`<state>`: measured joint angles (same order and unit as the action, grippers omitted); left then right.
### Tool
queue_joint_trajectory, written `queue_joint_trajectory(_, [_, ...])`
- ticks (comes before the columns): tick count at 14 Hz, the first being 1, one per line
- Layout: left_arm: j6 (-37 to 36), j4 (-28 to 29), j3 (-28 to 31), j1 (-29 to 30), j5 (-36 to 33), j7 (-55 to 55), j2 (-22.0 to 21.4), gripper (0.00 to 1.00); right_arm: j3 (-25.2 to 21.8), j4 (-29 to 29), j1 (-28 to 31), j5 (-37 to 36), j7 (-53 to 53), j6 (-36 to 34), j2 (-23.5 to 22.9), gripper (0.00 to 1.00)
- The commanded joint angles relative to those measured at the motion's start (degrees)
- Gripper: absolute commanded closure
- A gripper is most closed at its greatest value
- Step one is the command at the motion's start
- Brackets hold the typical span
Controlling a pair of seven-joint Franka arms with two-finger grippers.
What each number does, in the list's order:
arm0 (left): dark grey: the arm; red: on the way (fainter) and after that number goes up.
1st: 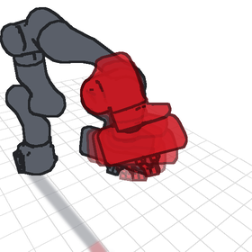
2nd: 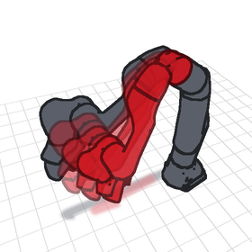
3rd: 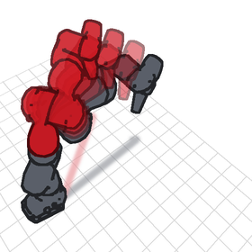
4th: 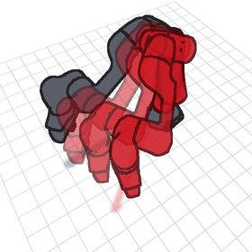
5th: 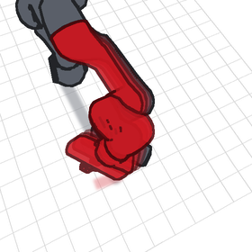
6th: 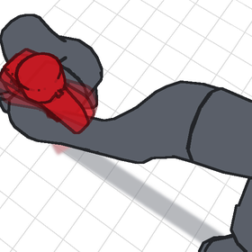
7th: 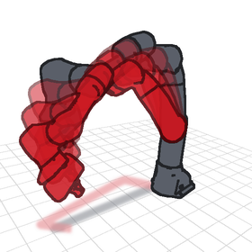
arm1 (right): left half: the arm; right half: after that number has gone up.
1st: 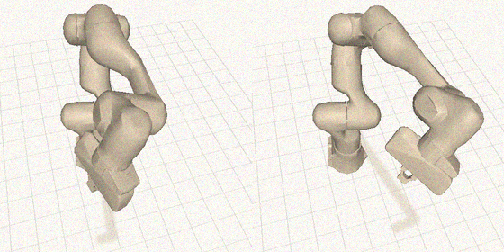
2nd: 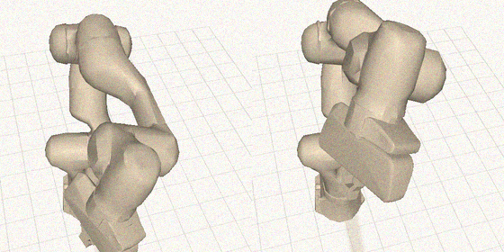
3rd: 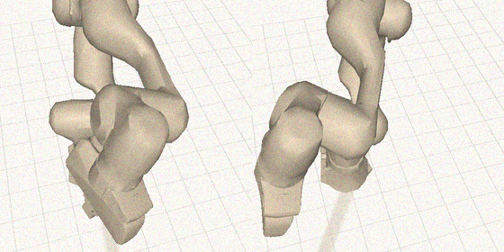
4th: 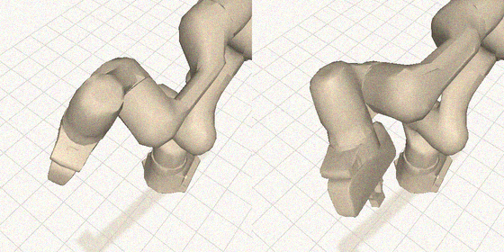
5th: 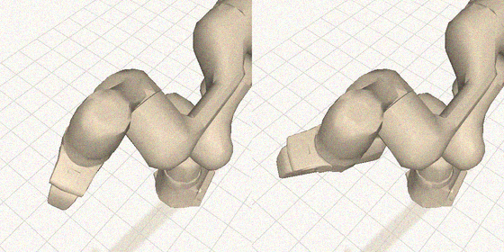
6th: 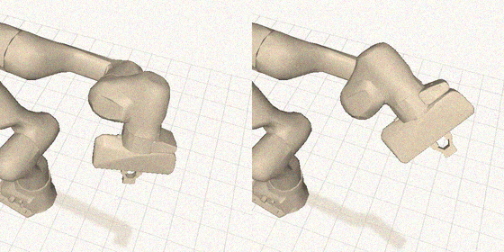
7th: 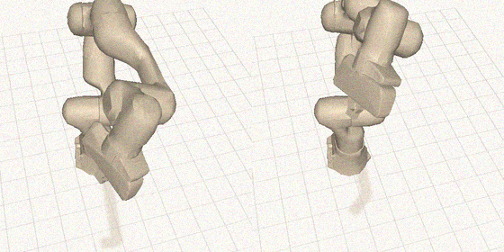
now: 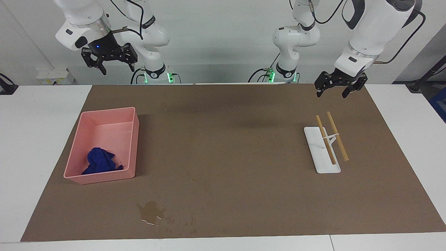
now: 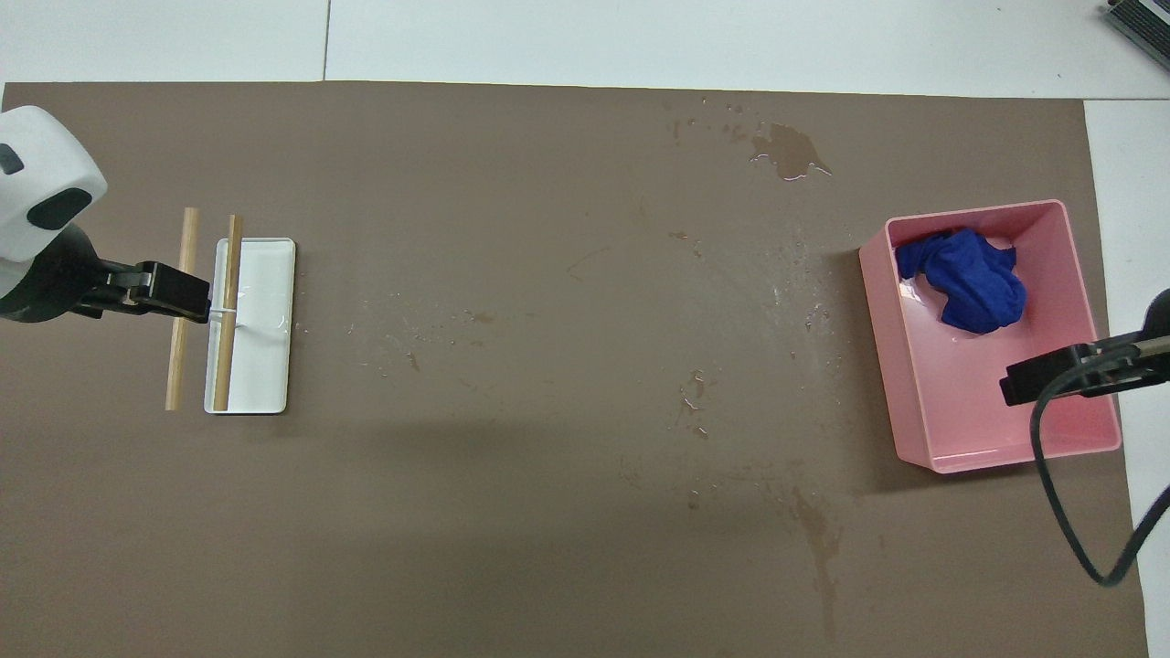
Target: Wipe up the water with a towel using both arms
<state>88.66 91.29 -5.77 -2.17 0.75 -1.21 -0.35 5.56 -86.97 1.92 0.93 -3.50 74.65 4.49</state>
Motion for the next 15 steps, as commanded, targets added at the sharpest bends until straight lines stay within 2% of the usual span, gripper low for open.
queue_joint_trajectory(1, [-0.5,1.0,-0.2,0.1,-1.2,0.2,-1.0,0.00,0.9,-1.6,0.3,1.0,1.0,0.9,1.5,0.00])
queue_joint_trajectory(5, [-0.5,1.0,-0.2,0.1,-1.3,0.2,-1.0,0.00,0.9,-2.0,0.3,1.0,1.1,3.7,1.7,0.00])
queue_joint_trajectory(12, [-0.5,1.0,-0.2,0.1,-1.3,0.2,-1.1,0.00,0.9,-2.9,0.7,0.7,1.1,2.7,2.6,0.00])
queue_joint_trajectory(14, [-0.5,1.0,-0.2,0.1,-1.3,0.2,-1.0,0.00,1.0,-9.8,0.3,0.6,1.0,3.5,7.7,0.00])
queue_joint_trajectory(15, [-0.5,1.0,-0.2,0.1,-1.3,0.2,-1.0,0.00,1.0,-11.4,0.3,0.6,0.9,4.8,8.6,0.00])
